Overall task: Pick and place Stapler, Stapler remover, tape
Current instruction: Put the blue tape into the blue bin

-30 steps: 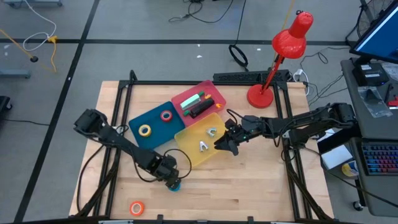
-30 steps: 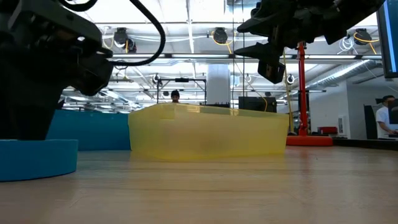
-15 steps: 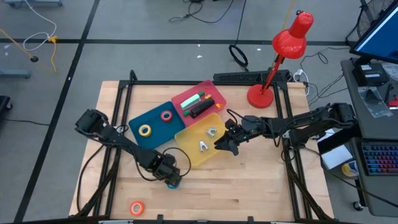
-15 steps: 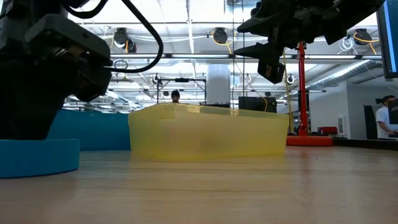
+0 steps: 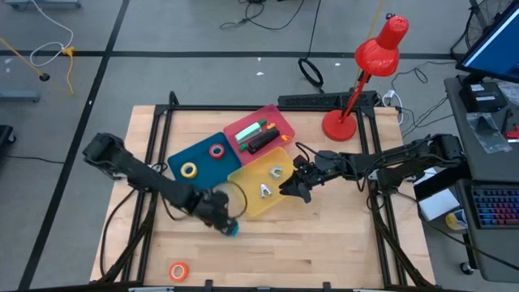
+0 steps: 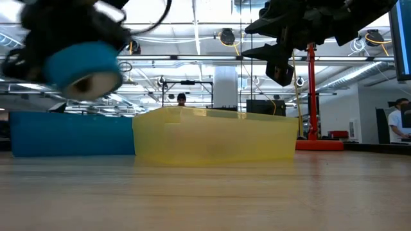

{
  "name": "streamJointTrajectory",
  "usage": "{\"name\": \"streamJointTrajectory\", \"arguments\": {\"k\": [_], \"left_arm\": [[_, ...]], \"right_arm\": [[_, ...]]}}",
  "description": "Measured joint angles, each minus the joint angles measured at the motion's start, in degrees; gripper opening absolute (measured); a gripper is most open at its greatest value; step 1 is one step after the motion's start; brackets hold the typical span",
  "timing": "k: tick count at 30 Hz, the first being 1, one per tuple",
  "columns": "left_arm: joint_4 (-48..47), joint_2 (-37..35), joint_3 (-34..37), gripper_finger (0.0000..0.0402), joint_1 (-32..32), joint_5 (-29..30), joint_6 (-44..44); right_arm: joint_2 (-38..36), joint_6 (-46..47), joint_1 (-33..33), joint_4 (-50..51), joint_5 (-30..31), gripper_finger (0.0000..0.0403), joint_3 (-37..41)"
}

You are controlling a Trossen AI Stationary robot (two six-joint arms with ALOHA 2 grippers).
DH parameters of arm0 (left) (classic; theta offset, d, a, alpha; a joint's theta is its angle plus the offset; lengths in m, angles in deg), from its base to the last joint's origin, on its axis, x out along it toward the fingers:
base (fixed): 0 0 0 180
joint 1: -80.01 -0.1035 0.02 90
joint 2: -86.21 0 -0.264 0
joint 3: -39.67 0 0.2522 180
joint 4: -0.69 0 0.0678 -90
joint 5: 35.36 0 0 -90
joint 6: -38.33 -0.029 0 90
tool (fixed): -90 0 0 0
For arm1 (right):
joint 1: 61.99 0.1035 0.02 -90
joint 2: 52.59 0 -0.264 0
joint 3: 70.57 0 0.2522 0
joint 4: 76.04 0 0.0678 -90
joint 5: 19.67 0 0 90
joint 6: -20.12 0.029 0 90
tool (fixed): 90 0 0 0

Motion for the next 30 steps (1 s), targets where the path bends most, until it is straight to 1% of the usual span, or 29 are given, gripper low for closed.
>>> {"name": "streamJointTrajectory", "arguments": {"k": [8,12,15,17,20,25,30], "left_arm": [[-1.1,-18.7,0.0,0.004,-7.0,21.8,-12.2],[-4.3,-26.2,-0.1,0.004,-12.3,28.1,-17.5],[-8.8,-29.3,-0.1,0.004,-16.9,29.3,-19.3],[-13.8,-30.3,-0.1,0.004,-20.1,29.2,-19.0],[-22.9,-30.2,-0.1,0.004,-24.9,27.1,-17.2],[-34.0,-26.2,-0.1,0.004,-31.5,22.8,-15.9],[-34.7,-19.8,-0.1,0.004,-35.9,20.6,-19.3]], "right_arm": [[0.0,-0.9,0.0,0.0,0.0,0.0157,0.0],[0.0,-1.0,0.0,0.0,0.0,0.0157,0.0],[0.0,-0.9,0.0,0.0,-0.1,0.0157,0.0],[0.0,-0.9,0.0,0.0,-0.1,0.0157,0.0],[0.0,-0.8,0.0,0.0,-0.1,0.0157,0.0],[0.0,-0.8,0.0,0.1,-0.1,0.0157,0.0],[0.0,-0.8,0.0,0.2,-0.1,0.0157,-0.1]]}}
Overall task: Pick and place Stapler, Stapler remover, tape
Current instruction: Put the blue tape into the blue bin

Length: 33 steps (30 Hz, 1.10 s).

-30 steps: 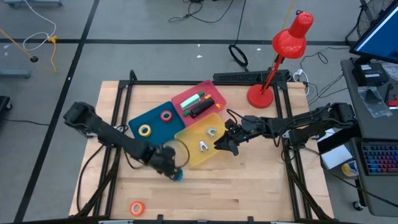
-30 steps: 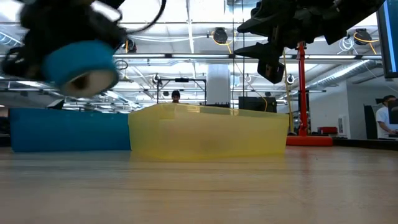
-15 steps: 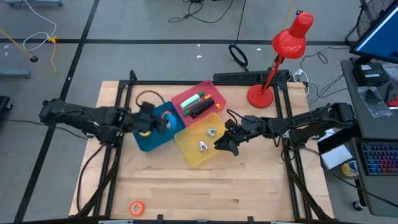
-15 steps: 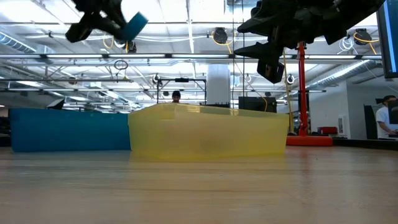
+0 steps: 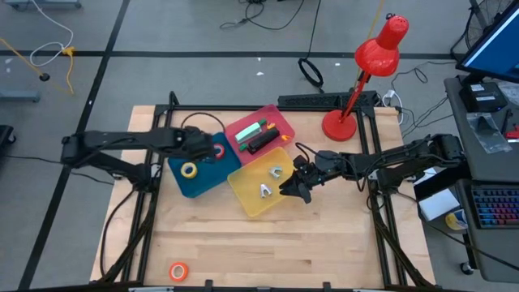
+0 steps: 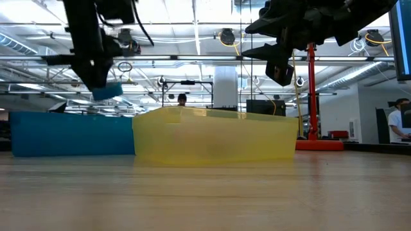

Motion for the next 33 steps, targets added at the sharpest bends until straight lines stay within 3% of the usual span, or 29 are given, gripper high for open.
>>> {"name": "streamJointTrajectory", "arguments": {"k": [15,33], "left_arm": [[-2.1,19.8,-0.1,0.004,-9.6,-3.0,-16.1],[-0.8,26.2,0.0,0.0042,-16.4,-5.4,-24.2]], "right_arm": [[0.0,0.0,0.0,0.1,0.0,0.0157,0.0],[0.0,0.0,0.0,0.3,0.0,0.0157,0.0]]}}
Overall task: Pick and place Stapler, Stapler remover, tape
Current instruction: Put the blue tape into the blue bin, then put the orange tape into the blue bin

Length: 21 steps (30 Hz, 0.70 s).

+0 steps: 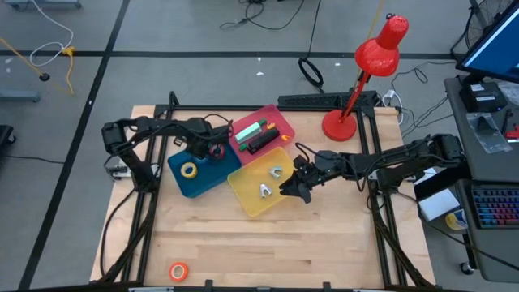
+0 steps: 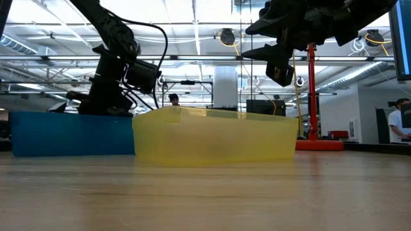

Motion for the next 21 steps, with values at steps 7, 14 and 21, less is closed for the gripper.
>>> {"name": "streamJointTrajectory", "arguments": {"k": [7,14,21], "left_arm": [[0.7,0.0,0.0,0.0071,-0.6,0.0,-1.1],[0.7,0.0,0.0,0.0082,-0.6,0.5,-0.9],[0.7,0.0,0.0,0.0139,-0.6,0.4,-0.7]], "right_arm": [[0.0,0.0,0.0,0.0,0.0,0.0157,0.0],[0.0,0.0,0.0,0.0,0.1,0.0157,0.0],[0.0,0.0,0.0,0.0,0.1,0.0157,0.0]]}}
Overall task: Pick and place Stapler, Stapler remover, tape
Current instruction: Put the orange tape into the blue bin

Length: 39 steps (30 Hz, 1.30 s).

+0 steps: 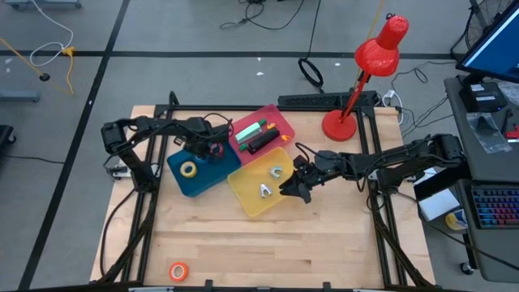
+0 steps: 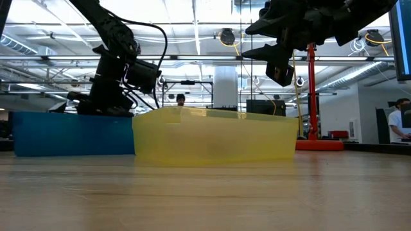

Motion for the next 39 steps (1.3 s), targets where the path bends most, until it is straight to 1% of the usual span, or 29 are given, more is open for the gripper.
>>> {"name": "streamJointTrajectory", "arguments": {"k": [4,8,13,16,18,23,28,32,36,39], "left_arm": [[-0.1,-0.2,0.0,0.0185,0.0,-1.2,-0.4],[-0.2,-2.5,0.0,0.0216,0.4,-1.3,0.5],[-0.3,-9.3,-1.7,0.0233,2.5,-1.3,2.5],[-0.3,-15.0,-3.9,0.0234,5.3,-1.5,4.7],[0.0,-18.9,-5.4,0.0235,7.8,-2.8,5.8],[4.2,-27.3,-8.4,0.0235,17.8,-6.3,8.2],[9.9,-31.7,-8.7,0.0235,30.7,-9.0,12.0],[11.9,-31.5,-8.7,0.0234,41.2,-12.5,13.9],[12.1,-28.7,-8.7,0.0234,49.7,-13.7,20.4],[11.9,-26.7,-8.7,0.0234,54.8,-15.4,25.7]], "right_arm": [[0.0,0.0,0.0,0.0,0.0,0.0157,0.0],[0.0,0.0,0.0,0.0,0.0,0.0157,0.0],[0.0,0.0,0.0,0.1,0.0,0.0157,0.0],[0.0,0.0,0.0,0.1,0.0,0.0157,0.0],[0.0,0.0,0.0,0.1,0.0,0.0157,0.0],[0.0,-0.2,0.0,0.1,0.0,0.0157,0.0],[0.0,-0.7,0.0,0.1,0.0,0.0157,0.0],[0.0,-1.6,0.0,0.4,0.1,0.0157,0.0],[0.0,-1.7,0.0,0.6,0.0,0.0157,0.0],[0.0,-1.7,0.0,0.8,0.0,0.0157,0.0]]}}
